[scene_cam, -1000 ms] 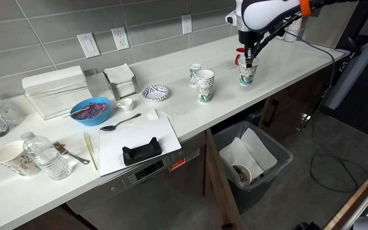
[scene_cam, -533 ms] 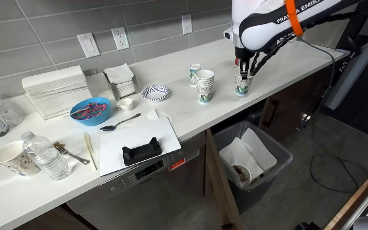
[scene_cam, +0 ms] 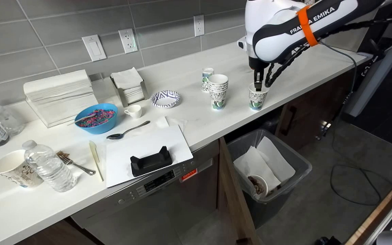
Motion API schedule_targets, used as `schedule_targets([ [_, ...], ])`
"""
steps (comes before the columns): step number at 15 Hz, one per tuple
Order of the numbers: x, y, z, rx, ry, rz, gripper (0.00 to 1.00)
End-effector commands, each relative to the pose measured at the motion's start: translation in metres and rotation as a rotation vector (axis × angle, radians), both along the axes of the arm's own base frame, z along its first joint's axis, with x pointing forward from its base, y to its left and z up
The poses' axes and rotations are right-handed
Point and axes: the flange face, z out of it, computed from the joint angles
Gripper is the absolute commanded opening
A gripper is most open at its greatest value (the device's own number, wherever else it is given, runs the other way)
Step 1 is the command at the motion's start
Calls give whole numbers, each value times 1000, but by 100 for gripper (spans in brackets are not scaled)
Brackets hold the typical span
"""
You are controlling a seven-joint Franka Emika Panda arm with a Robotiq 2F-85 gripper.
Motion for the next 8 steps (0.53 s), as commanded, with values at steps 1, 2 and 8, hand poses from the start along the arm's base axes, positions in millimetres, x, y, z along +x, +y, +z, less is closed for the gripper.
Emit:
schedule_targets([
  [1, 4, 3, 7, -9, -22, 5, 58],
  [2, 5, 8, 15, -18, -34, 20, 67],
  [8, 17, 54, 63, -34, -64, 214, 100],
])
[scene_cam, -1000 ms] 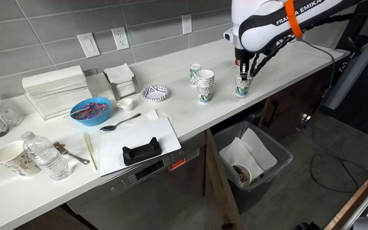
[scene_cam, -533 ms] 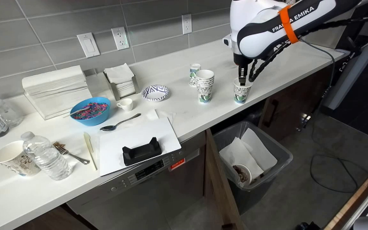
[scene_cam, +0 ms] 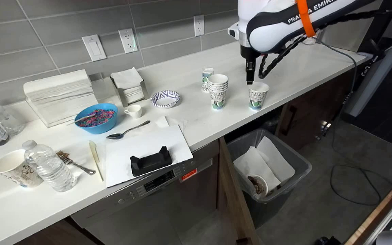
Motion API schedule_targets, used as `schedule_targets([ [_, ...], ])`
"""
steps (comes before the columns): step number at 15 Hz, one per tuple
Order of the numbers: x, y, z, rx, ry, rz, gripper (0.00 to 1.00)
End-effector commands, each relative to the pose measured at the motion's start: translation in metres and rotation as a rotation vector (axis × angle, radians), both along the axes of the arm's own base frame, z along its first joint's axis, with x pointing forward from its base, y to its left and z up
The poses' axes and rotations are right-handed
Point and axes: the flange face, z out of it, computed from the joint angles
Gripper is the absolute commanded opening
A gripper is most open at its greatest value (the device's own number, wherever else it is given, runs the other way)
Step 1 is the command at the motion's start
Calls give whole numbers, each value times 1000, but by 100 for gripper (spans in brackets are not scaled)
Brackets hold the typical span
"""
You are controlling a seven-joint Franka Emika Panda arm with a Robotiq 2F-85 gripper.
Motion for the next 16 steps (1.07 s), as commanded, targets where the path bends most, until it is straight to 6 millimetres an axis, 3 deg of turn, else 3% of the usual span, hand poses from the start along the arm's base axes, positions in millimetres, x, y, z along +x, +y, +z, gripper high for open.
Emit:
schedule_targets([
  [1, 6, 27, 22, -17, 14, 138, 100],
  [5, 17, 44, 28, -26, 75, 295, 100],
  [10, 32, 45, 17, -15, 179, 464, 100],
  [16, 48, 52, 2, -4, 183, 606, 100],
])
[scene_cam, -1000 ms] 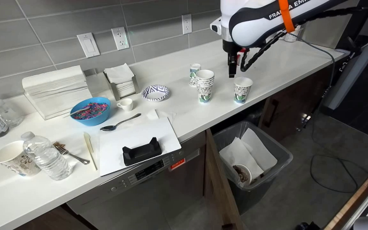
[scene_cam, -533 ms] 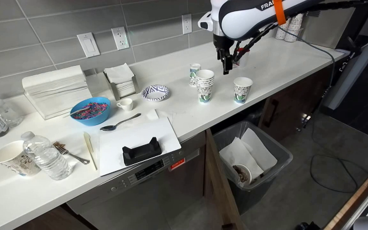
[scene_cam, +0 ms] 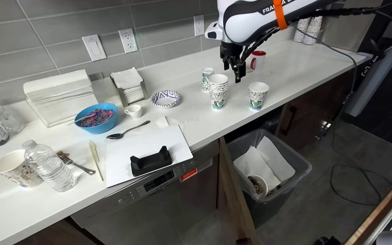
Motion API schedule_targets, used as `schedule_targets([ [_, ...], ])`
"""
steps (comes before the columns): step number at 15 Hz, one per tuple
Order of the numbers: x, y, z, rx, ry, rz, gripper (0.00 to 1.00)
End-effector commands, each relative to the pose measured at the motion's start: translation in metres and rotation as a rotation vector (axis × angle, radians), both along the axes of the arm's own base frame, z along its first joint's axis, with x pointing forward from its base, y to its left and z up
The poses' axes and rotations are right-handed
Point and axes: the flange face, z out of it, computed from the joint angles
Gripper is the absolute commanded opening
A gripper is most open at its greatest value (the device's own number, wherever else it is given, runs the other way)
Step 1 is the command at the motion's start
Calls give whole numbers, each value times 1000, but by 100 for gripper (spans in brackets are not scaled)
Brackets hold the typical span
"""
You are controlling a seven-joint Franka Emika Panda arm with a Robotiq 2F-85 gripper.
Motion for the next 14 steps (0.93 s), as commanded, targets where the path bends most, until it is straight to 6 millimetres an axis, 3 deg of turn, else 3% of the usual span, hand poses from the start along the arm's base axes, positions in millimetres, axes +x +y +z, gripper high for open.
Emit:
schedule_targets([
  [1, 12, 5, -9, 26, 23, 69, 100],
  [2, 13, 6, -12, 24, 27, 80, 99],
  [6, 19, 6, -16, 24, 23, 104, 76],
  [8, 21, 6, -18, 26, 19, 107, 77],
  [14, 26, 6, -22, 27, 19, 116, 64],
])
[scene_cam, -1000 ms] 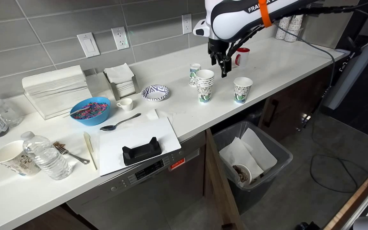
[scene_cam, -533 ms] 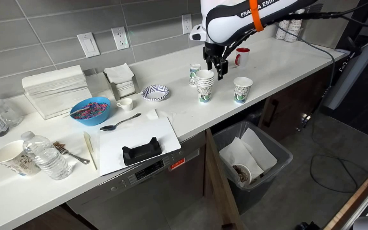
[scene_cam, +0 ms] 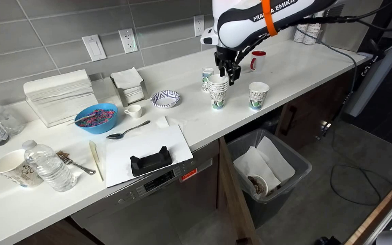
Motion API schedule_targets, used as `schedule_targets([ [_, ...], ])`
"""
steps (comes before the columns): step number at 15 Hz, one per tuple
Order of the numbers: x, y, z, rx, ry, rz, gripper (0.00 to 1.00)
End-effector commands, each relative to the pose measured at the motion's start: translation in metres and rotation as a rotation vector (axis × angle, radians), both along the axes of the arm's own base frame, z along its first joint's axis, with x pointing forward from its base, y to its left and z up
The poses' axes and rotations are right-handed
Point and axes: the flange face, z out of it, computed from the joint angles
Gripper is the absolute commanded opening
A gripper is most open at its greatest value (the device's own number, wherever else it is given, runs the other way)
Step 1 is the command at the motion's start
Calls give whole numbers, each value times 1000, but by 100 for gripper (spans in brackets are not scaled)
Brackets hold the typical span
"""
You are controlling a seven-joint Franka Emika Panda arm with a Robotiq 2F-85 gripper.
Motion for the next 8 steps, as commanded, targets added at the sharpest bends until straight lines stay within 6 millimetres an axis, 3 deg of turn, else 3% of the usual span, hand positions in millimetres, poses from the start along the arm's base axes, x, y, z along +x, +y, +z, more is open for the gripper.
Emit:
schedule_targets([
  [1, 8, 0, -5, 23, 2, 19, 59],
  [3, 8, 0, -7, 21, 4, 20, 57],
  [4, 9, 0, -7, 22, 4, 19, 48],
  [5, 9, 0, -8, 22, 5, 20, 47],
  [6, 10, 0, -8, 21, 5, 20, 35],
  [8, 11, 0, -9, 23, 5, 19, 33],
])
